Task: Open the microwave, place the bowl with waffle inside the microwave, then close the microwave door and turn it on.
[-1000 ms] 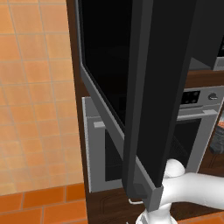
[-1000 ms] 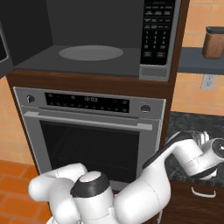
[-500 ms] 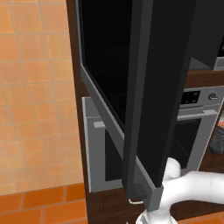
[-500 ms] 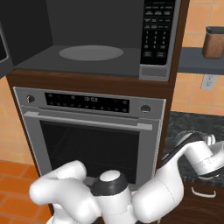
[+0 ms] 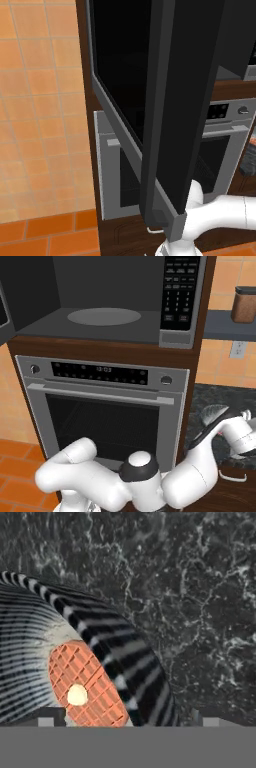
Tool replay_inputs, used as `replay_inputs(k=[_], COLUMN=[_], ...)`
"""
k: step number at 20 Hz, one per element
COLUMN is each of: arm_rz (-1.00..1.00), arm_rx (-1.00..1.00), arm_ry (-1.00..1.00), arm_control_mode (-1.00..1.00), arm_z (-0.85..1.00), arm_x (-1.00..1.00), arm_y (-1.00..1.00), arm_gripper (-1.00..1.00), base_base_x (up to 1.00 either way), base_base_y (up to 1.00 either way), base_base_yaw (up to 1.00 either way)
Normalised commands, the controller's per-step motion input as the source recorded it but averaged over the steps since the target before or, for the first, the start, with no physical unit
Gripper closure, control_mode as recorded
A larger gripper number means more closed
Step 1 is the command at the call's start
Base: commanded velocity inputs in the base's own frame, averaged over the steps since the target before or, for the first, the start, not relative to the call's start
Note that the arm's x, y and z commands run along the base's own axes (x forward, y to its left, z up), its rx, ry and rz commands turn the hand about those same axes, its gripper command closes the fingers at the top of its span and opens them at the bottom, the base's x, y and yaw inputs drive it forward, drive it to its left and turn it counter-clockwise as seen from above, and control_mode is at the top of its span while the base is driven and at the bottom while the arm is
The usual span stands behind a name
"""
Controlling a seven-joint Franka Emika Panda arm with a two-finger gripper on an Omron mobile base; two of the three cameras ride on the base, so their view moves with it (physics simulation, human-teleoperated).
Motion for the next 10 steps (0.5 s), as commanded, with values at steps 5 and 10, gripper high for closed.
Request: replay_inputs(k=[5, 10], arm_rz=[0.00, 0.00], arm_rx=[0.00, 0.00], arm_ry=[0.03, 0.00], arm_control_mode=[-1.00, -1.00], arm_z=[-0.18, 0.00], arm_x=[0.02, -0.01], arm_y=[0.00, 0.00], arm_gripper=[1.00, 1.00], base_base_x=[0.00, 0.00], base_base_y=[0.00, 0.00], base_base_yaw=[0.00, 0.00])
